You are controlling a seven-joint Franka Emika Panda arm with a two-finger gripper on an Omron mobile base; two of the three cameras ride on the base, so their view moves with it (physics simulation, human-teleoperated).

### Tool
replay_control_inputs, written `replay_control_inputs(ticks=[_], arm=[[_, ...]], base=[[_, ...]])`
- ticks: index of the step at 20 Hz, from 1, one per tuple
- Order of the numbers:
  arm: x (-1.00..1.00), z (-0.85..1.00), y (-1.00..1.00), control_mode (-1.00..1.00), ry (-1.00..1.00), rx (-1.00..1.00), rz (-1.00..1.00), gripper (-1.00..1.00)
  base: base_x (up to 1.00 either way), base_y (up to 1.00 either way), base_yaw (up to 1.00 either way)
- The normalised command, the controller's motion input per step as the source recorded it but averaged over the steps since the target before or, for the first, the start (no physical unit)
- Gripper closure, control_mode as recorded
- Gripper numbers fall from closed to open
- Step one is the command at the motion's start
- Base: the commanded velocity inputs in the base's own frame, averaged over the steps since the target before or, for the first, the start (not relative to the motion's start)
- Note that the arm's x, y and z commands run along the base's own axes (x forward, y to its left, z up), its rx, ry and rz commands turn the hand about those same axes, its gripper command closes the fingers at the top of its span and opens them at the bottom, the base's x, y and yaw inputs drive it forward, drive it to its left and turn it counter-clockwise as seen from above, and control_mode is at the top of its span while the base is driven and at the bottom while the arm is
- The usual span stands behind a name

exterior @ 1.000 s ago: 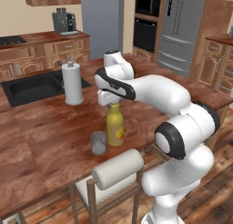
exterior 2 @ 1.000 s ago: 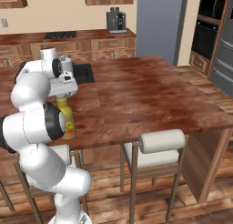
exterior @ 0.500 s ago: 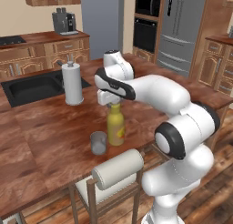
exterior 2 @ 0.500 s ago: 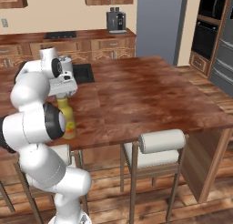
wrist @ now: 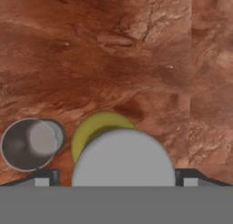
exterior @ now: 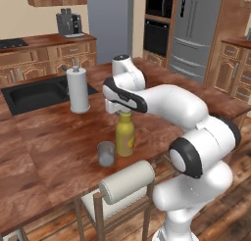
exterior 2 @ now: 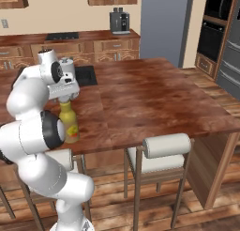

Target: There is a wine glass and glass cup on the dining counter. Place the wine bottle next to the wine glass and the juice bottle next to the glass cup.

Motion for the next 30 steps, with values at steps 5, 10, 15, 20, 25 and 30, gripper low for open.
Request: replay_control_inputs(ticks=[5, 10, 15, 20, 25, 30], arm=[[0.0, 0.23, -0.02, -1.0, -0.14, 0.01, 0.0, -1.0], [-0.01, 0.27, 0.0, -1.0, -0.15, 0.11, 0.0, -1.0], [-0.23, 0.17, 0.04, -1.0, -0.12, 0.13, 0.0, -1.0], [-0.5, 0.08, 0.03, -1.0, -0.25, 0.01, -0.07, -1.0], [-0.65, 0.0, 0.02, -1.0, -0.06, 0.05, -0.17, -1.0], [-0.6, 0.0, 0.0, -1.0, 0.0, 0.05, -0.22, -1.0]], base=[[0.0, 0.0, 0.0], [0.0, 0.0, 0.0], [0.0, 0.0, 0.0], [0.0, 0.0, 0.0], [0.0, 0.0, 0.0], [0.0, 0.0, 0.0]])
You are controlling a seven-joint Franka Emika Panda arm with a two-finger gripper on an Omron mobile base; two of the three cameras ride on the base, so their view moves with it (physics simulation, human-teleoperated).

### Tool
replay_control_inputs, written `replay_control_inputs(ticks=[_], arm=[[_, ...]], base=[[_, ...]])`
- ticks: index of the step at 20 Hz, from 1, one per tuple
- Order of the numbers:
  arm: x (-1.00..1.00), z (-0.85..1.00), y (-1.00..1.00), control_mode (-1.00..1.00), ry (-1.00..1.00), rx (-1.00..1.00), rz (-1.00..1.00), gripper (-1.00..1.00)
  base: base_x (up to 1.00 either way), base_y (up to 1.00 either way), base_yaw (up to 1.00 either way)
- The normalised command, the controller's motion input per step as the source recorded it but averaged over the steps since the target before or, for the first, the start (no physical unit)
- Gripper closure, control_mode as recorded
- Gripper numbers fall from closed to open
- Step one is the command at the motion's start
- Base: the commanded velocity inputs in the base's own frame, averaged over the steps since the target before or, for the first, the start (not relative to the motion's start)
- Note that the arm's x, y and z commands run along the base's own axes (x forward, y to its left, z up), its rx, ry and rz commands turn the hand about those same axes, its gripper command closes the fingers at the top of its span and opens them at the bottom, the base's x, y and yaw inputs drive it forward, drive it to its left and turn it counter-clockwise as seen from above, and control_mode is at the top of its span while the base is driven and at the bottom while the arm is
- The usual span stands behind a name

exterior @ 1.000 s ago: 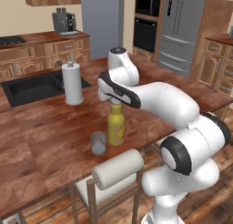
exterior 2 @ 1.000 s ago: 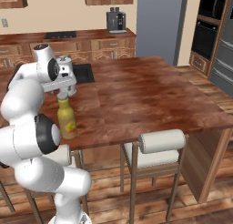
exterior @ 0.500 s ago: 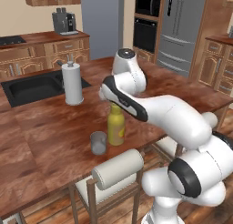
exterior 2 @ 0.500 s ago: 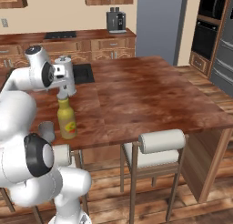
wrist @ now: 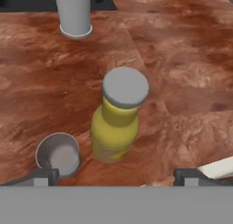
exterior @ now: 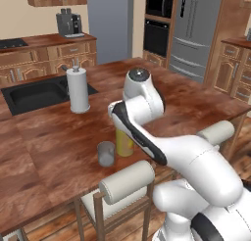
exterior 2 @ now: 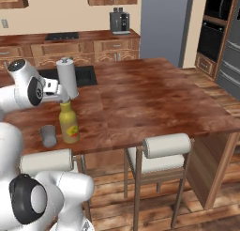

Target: There is a wine glass and glass cup on the dining counter. Place the wine bottle next to the wine glass and the juice bottle next to the glass cup.

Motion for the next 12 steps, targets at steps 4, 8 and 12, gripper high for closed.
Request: replay_control_inputs(ticks=[4, 8, 12], arm=[[-0.5, 0.09, 0.0, -1.0, 0.0, 0.16, -0.16, -1.0], [-0.43, 0.04, 0.0, -1.0, 0.03, 0.19, -0.1, -1.0], [-0.43, 0.0, -0.04, -1.0, 0.03, 0.11, -0.04, -1.0]], base=[[0.0, 0.0, 0.0], [0.0, 0.0, 0.0], [0.0, 0.0, 0.0]])
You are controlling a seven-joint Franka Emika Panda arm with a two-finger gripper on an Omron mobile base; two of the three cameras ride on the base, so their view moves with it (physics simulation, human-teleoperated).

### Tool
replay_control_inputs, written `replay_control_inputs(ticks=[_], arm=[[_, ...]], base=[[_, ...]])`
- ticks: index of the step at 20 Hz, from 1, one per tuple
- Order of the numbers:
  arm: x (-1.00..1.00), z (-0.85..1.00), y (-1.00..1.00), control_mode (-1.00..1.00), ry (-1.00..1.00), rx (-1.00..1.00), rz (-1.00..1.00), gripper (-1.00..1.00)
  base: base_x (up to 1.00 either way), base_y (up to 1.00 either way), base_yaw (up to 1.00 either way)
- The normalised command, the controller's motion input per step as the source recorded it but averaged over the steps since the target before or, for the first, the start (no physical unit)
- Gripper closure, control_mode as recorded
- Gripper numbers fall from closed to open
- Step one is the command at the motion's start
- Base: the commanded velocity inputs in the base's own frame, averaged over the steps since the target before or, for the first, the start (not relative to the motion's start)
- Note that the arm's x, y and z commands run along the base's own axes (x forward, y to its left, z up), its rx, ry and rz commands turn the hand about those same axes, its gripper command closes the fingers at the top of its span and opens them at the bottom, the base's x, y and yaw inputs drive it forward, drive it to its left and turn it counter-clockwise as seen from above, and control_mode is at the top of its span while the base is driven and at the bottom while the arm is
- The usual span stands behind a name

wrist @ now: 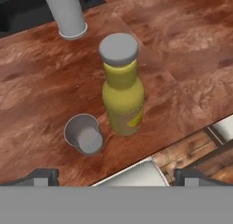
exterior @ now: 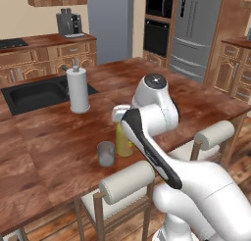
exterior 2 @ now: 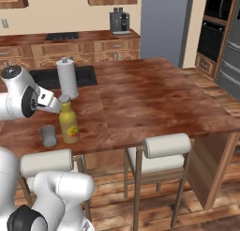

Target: There is a wine glass and glass cup on the dining counter. Place the wine bottle next to the wine glass and the juice bottle next to the glass cup.

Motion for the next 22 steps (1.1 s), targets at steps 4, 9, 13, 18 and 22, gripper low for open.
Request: replay_control_inputs(ticks=[4, 9, 13, 18, 22], arm=[[-0.3, 0.0, -0.04, -1.0, 0.1, 0.0, 0.0, -1.0], [-0.24, 0.0, 0.0, -1.0, 0.23, 0.0, 0.0, -1.0], [-0.21, -0.01, 0.0, -1.0, 0.12, 0.0, 0.0, -1.0], [-0.02, 0.0, 0.0, -1.0, 0.0, 0.0, 0.0, -1.0], [0.0, 0.0, 0.0, -1.0, 0.0, 0.0, 0.0, -1.0]], base=[[0.0, 0.0, 0.0], [0.0, 0.0, 0.0], [0.0, 0.0, 0.0], [0.0, 0.0, 0.0], [0.0, 0.0, 0.0]])
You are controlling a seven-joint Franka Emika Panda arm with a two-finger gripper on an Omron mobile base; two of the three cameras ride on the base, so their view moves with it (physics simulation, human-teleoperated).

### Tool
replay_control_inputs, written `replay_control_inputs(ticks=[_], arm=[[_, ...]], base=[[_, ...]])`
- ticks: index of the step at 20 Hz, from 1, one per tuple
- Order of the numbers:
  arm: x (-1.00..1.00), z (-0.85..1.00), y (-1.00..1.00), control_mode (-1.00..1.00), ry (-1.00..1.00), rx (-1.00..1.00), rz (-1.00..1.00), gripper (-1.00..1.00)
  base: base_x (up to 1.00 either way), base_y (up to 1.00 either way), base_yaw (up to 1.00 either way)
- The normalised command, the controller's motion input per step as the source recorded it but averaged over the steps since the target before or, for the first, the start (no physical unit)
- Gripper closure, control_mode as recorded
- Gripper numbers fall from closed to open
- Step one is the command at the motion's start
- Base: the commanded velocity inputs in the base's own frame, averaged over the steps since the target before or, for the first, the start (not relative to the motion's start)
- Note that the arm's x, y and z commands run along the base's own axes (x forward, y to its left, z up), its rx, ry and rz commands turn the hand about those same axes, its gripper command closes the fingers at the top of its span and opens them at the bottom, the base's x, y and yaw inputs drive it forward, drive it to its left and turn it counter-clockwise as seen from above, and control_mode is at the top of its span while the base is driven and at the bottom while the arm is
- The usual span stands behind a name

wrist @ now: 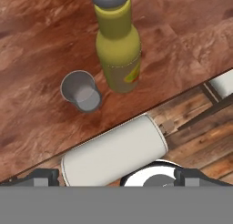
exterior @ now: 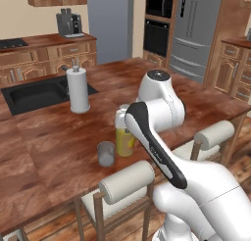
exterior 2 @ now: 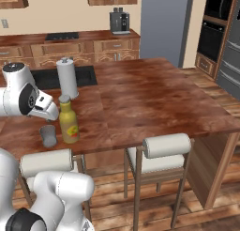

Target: There is a wine glass and glass cup on the dining counter. Place the wine bottle next to the wine glass and the juice bottle next to the glass cup.

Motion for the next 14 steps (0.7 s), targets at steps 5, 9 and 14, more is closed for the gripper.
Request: replay_control_inputs(ticks=[5, 9, 14], arm=[[0.0, 0.0, 0.0, -1.0, 0.0, 0.0, 0.0, -1.0], [0.0, 0.0, 0.0, 1.0, 0.0, 0.0, 0.0, -1.0], [0.0, 0.0, 0.0, 1.0, 0.0, 0.0, 0.0, -1.0]], base=[[0.0, 0.0, 0.0], [-0.09, 0.0, 0.0], [-0.5, 0.05, -0.01]])
